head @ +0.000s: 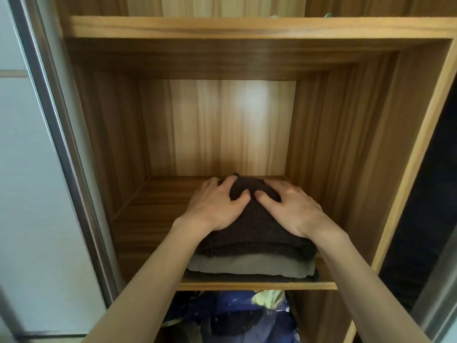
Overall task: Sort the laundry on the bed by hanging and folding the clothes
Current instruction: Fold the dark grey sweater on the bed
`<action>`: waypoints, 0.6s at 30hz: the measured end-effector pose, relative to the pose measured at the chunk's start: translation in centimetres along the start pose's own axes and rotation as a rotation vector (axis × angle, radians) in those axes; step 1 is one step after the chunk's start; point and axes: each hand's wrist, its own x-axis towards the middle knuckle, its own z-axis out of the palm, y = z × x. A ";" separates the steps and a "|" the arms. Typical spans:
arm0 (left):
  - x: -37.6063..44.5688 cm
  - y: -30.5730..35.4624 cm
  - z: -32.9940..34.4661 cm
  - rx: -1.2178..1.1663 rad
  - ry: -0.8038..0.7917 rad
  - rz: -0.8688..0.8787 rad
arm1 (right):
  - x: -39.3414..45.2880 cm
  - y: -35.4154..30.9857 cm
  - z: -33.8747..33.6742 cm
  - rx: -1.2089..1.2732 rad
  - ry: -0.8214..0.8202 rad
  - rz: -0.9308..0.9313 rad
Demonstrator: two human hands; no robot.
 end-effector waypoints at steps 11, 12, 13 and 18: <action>-10.3 -0.6 -2.5 0.281 0.497 0.057 | -3.8 -2.0 -0.3 -0.193 0.222 -0.393; -11.8 -0.4 -2.7 0.334 0.548 0.031 | -4.4 -2.2 -0.1 -0.193 0.243 -0.428; -13.3 -0.1 -2.8 0.367 0.586 -0.002 | -5.0 -2.3 0.1 -0.186 0.249 -0.459; -20.7 0.8 -1.5 0.450 0.664 -0.199 | -8.4 -1.9 1.8 -0.145 0.236 -0.632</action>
